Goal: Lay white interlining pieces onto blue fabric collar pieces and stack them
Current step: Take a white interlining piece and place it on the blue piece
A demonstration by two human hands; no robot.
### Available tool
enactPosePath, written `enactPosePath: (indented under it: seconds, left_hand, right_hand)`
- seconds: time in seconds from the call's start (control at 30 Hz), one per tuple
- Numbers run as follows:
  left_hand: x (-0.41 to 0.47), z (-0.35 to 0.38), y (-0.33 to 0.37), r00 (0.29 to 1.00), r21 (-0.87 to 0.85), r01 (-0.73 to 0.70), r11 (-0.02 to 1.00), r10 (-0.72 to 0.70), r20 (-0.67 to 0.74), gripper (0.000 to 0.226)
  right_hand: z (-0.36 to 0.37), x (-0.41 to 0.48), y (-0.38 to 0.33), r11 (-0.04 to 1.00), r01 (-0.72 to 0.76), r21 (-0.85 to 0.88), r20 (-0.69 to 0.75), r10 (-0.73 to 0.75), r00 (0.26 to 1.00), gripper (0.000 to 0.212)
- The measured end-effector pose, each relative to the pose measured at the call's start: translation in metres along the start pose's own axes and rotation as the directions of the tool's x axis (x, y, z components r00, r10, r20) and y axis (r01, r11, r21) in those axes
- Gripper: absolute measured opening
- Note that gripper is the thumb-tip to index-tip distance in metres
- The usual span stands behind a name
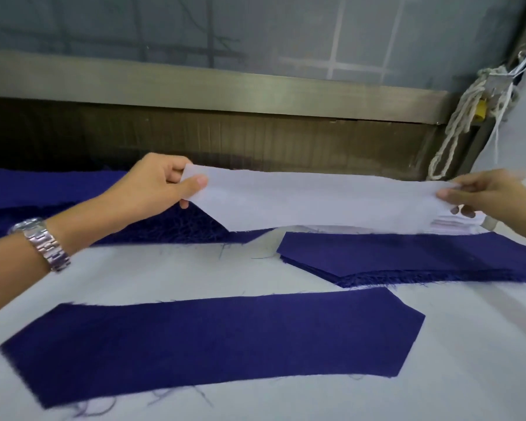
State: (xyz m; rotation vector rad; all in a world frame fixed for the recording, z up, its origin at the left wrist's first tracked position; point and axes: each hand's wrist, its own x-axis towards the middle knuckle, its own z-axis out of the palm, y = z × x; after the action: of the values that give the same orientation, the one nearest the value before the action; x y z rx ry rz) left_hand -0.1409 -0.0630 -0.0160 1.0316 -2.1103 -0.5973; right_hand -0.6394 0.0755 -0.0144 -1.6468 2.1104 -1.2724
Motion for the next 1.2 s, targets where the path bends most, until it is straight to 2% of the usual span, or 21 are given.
enactPosePath:
  seconds: [0.1, 0.2, 0.3, 0.37, 0.43, 0.53, 0.7, 0.87, 1.07, 1.2]
  left_hand:
    - [-0.029, -0.025, -0.014, 0.991, -0.022, 0.124, 0.992, -0.122, 0.061, 0.019]
    - [-0.053, -0.047, -0.033, 0.948, -0.038, 0.265, 0.964, -0.253, 0.194, 0.023]
    - [-0.076, -0.068, -0.054, 0.885, -0.002, 0.351, 0.936, -0.331, 0.327, 0.051]
    - [-0.089, -0.08, -0.066, 0.848, 0.006, 0.383, 0.924, -0.354, 0.395, 0.066]
    - [-0.101, -0.088, -0.076, 0.808, 0.03, 0.409, 0.912, -0.377, 0.452, 0.068]
    - [-0.116, -0.096, -0.088, 0.74, 0.096, 0.448, 0.889, -0.429, 0.518, 0.06]
    - [-0.13, -0.093, -0.097, 0.667, 0.147, 0.511, 0.847, -0.499, 0.554, 0.062]
    - [-0.129, -0.088, -0.095, 0.611, 0.177, 0.522, 0.834, -0.511, 0.605, 0.063]
    - [-0.132, -0.085, -0.104, 0.64, 0.182, 0.548, 0.816, -0.549, 0.537, 0.077]
    - [-0.133, -0.084, -0.102, 0.652, 0.201, 0.549, 0.811, -0.567, 0.503, 0.074]
  right_hand:
    - [0.014, -0.017, -0.022, 0.998, -0.049, 0.042, 0.187, 0.04, 0.982, 0.009]
    - [0.028, -0.032, -0.036, 0.999, -0.051, -0.005, 0.352, 0.049, 0.935, 0.018]
    - [0.041, -0.043, -0.044, 0.998, -0.042, -0.045, 0.457, 0.058, 0.888, 0.035]
    - [0.046, -0.05, -0.047, 0.997, -0.039, -0.067, 0.524, 0.068, 0.849, 0.037]
    - [0.049, -0.058, -0.051, 0.995, -0.023, -0.093, 0.593, 0.074, 0.802, 0.037]
    - [0.054, -0.069, -0.055, 0.995, -0.017, -0.093, 0.675, 0.076, 0.734, 0.048]
    - [0.065, -0.083, -0.06, 0.994, -0.028, -0.105, 0.751, 0.098, 0.653, 0.03]
    - [0.07, -0.091, -0.06, 0.99, -0.026, -0.136, 0.771, 0.122, 0.625, 0.024]
    - [0.075, -0.094, -0.058, 0.987, -0.024, -0.156, 0.789, 0.139, 0.598, 0.02]
    - [0.078, -0.094, -0.056, 0.985, -0.04, -0.166, 0.778, 0.156, 0.609, 0.026]
